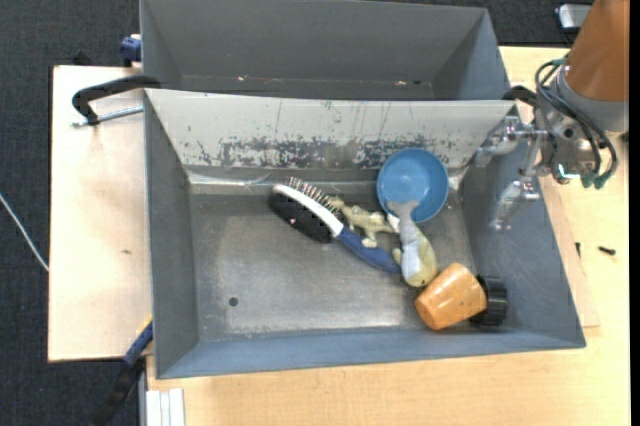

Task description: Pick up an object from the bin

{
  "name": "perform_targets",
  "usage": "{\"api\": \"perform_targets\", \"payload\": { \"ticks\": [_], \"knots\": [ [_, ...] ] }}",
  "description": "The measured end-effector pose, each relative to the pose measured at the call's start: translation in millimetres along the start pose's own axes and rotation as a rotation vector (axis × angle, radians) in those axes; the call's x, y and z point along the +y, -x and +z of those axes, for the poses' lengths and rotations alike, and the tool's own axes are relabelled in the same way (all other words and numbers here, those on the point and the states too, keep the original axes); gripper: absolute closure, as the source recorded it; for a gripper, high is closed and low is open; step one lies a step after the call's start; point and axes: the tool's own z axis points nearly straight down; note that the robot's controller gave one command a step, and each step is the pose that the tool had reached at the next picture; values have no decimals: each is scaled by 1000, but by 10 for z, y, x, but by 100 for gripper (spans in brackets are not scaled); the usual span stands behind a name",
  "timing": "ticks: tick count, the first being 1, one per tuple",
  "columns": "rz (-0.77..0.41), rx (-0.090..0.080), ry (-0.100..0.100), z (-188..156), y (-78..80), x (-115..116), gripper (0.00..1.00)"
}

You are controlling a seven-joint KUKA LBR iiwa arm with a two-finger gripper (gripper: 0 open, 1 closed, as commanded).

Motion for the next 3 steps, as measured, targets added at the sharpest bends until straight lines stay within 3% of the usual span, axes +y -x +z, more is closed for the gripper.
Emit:
{"api": "perform_targets", "payload": {
  "ticks": [1,2,3],
  "knots": [
    [-111,-3,0,1612,204,240,0],
    [-112,-9,-2,1575,218,234,100],
    [-112,-7,-2,1577,213,231,0]
  ]
}}
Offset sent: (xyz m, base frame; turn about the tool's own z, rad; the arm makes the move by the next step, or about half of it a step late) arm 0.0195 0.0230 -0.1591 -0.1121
